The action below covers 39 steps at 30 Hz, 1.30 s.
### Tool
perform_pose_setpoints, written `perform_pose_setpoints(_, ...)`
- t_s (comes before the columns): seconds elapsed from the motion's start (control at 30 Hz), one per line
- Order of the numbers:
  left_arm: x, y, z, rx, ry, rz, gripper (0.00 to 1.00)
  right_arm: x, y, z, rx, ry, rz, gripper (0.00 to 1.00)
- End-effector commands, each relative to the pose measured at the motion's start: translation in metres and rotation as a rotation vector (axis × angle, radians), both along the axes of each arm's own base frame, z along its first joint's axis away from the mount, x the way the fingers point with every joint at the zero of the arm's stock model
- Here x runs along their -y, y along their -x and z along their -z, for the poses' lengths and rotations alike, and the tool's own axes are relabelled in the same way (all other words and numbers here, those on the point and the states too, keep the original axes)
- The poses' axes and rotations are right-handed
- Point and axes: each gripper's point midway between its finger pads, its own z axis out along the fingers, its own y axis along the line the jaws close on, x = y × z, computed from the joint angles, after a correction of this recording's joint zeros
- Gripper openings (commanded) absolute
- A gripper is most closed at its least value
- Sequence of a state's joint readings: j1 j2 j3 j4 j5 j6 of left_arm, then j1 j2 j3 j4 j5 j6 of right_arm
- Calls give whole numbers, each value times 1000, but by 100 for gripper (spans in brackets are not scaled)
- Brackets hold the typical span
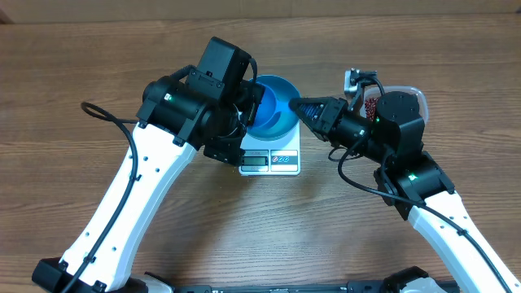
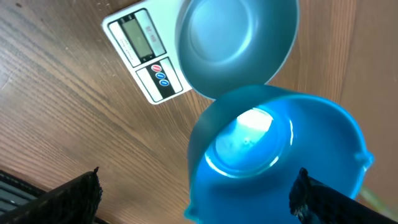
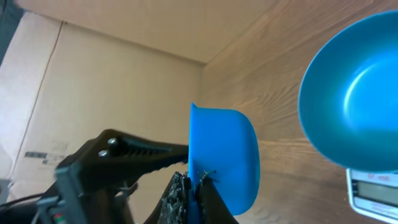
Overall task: Scoop item into bowl and weigh 150g on scale
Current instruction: 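Carry the scoop with the right gripper over the bean container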
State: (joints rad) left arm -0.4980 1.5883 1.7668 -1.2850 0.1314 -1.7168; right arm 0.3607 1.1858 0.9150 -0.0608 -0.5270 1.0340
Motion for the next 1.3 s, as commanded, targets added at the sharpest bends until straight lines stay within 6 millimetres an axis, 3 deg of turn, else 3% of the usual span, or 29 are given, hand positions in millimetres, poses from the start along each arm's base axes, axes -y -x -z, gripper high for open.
perform_pose_setpoints(0.0,-1,7,-26,92,14,62,100,8,-8,-7,59,37,49,4)
perform_pose_setpoints(0.1,-5,11,-37,137,13,93,100,17,-13,-5,74,63,66,4)
perform_pose_setpoints(0.27,-19,21,-65,286,-46,191,100,48,-24,8,90,157,119,4)
perform_pose_setpoints(0.43,-32,21,-70,386,-188,345,100,67,-27,6,163,238,136,4)
perform_pose_setpoints(0.77,-32,12,-49,445,-428,744,100,103,-21,-6,241,496,195,4)
perform_pose_setpoints(0.93,-26,2,-29,438,-516,950,99,138,-10,-13,174,726,271,4)
perform_pose_setpoints(1.27,-18,-12,-8,396,-519,982,100,204,15,-26,10,992,495,4)
